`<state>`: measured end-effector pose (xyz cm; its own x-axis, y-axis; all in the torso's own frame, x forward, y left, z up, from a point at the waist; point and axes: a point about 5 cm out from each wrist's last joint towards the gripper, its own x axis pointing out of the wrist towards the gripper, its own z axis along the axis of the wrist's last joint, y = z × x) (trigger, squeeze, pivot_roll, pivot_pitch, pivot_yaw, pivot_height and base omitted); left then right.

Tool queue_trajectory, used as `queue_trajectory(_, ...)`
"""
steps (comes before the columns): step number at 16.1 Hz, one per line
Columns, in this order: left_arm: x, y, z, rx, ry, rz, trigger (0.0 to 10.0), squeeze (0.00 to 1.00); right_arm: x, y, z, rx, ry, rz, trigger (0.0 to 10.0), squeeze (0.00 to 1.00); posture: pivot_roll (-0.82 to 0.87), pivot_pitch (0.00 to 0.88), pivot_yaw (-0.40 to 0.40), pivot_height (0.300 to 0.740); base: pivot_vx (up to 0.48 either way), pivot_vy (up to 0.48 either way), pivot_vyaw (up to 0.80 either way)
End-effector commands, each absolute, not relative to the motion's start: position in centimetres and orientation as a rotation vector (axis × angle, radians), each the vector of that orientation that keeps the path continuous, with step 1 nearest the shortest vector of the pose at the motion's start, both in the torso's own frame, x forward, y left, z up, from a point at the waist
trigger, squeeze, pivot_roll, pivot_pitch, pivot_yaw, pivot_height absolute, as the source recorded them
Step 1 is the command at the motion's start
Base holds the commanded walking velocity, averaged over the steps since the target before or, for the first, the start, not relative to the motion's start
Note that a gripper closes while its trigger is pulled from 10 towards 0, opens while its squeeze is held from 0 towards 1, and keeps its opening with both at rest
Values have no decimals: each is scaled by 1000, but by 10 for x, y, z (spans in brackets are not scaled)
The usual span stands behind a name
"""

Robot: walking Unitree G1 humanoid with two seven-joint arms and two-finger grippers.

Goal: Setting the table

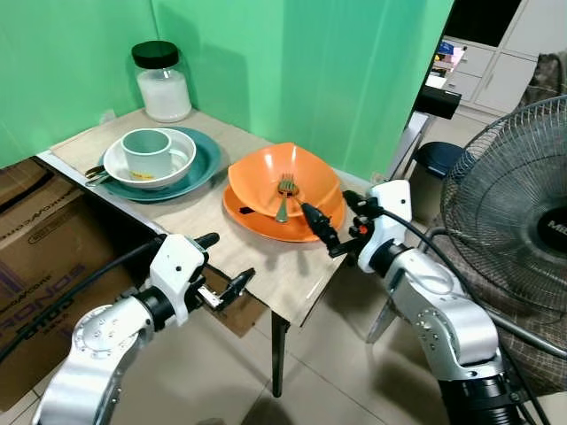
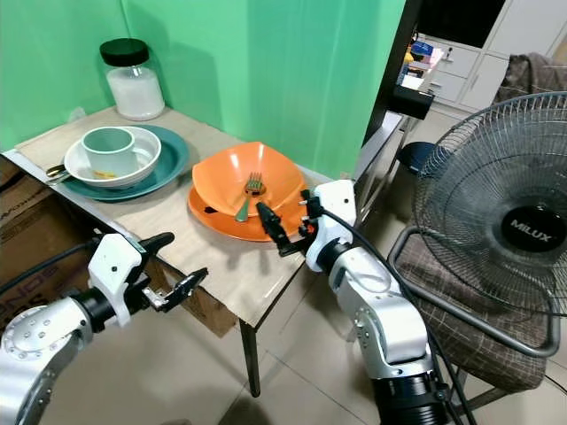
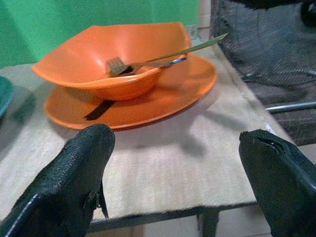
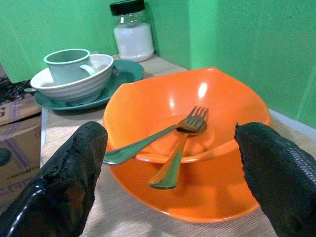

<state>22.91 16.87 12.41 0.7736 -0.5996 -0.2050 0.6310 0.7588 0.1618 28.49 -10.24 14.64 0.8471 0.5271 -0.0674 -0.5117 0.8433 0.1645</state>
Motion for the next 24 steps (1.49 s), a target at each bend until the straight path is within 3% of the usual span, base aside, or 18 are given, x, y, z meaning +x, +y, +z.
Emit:
queue_trajectory(1,227,165,126,224,133,-682,10000,20,285,-103,143,154,115,552,10000,1000,70,0,-51,740,0,0,0)
queue_trajectory(9,227,159,130,219,119,-705,10000,16,296,-89,127,134,151,539,10000,1000,71,0,-50,740,0,0,0)
queue_trajectory(10,226,158,129,218,123,-707,10000,20,297,-87,126,124,150,540,10000,0,71,0,-50,740,0,0,0)
queue_trajectory(16,222,158,122,216,153,-712,10000,20,308,-82,116,119,149,485,10000,0,78,0,-57,740,0,0,0)
queue_trajectory(17,222,157,122,216,152,-712,10000,20,308,-81,116,126,149,486,6941,0,79,0,-57,740,0,0,0)
queue_trajectory(19,222,156,122,217,152,-715,10000,24,308,-77,113,128,147,501,4078,0,81,0,-59,740,0,0,0)
queue_trajectory(20,222,156,122,217,152,-715,10000,24,308,-77,113,128,147,501,4078,0,81,0,-59,740,0,0,0)
queue_trajectory(21,223,156,123,216,150,-713,10000,27,309,-75,110,126,151,500,1686,0,84,0,-60,740,0,0,0)
queue_trajectory(24,224,157,125,217,144,-708,10000,24,311,-75,109,126,155,493,471,0,86,0,-63,740,0,0,0)
